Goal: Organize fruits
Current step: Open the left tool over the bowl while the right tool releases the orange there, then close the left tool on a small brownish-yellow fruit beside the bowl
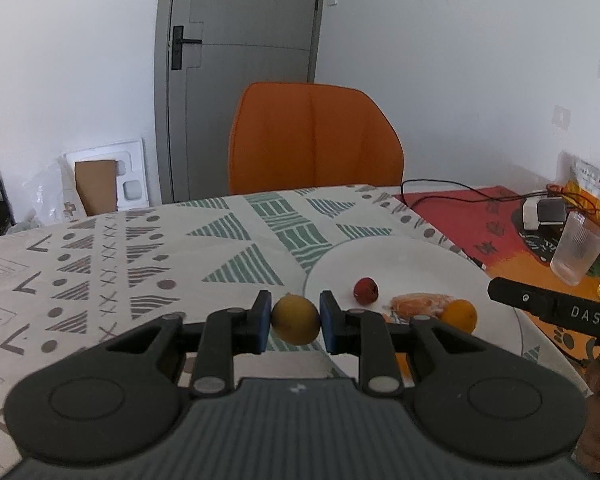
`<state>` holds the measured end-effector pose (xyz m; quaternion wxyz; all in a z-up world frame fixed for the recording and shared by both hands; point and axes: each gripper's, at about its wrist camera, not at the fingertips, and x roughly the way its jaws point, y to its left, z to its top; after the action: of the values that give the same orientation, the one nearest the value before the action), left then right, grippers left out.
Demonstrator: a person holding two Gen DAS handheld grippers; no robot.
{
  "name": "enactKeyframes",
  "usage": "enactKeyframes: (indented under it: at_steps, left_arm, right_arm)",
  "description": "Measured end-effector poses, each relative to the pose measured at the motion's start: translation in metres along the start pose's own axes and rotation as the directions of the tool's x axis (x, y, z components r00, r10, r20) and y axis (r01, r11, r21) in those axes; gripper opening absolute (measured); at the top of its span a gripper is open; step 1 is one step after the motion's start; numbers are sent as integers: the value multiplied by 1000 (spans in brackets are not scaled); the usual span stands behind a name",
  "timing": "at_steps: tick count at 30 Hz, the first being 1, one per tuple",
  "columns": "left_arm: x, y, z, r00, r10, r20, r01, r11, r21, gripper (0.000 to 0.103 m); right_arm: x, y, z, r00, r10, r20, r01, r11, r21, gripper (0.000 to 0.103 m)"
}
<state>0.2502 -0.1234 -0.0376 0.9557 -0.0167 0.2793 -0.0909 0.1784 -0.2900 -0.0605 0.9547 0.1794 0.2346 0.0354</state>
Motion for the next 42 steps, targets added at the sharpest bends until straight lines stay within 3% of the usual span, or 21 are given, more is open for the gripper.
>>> enactKeyframes:
  at_steps: [5, 14, 20, 22, 24, 27, 35, 42]
  left_arm:
    - [14, -10, -3, 1000, -19, -19, 19, 1000, 3, 24]
    - [14, -28, 7, 998, -60, 7, 59, 998, 25, 25]
    - [1, -12, 12, 999, -26, 24, 26, 1000, -5, 29]
    - [-3, -3, 11, 1000, -5, 24, 6, 1000, -21, 33]
    - [-7, 3, 10, 999, 22, 27, -21, 999, -24, 45]
    - [-11, 6, 5, 999, 34, 20, -34, 999, -18, 54]
    - [-13, 8, -17, 999, 37, -36, -37, 999, -15, 55]
    - [-15, 10, -34, 997, 34, -75, -36, 999, -23, 55]
  right_arm:
    - [-10, 6, -1, 1000, 16, 27, -15, 999, -31, 77]
    - [-7, 12, -5, 1000, -16, 6, 17, 997, -78, 79]
    - [-6, 14, -7, 1000, -15, 0, 15, 996, -88, 79]
    - [-6, 15, -8, 1000, -10, 0, 10, 996, -92, 79]
    - [-6, 16, -8, 1000, -14, 5, 14, 995, -96, 80]
    - [-8, 16, -8, 1000, -15, 12, 16, 995, -99, 82]
    - [-7, 22, -10, 1000, -8, -25, 5, 994, -108, 102]
    - [-6, 22, -14, 998, -16, -67, 9, 993, -115, 103]
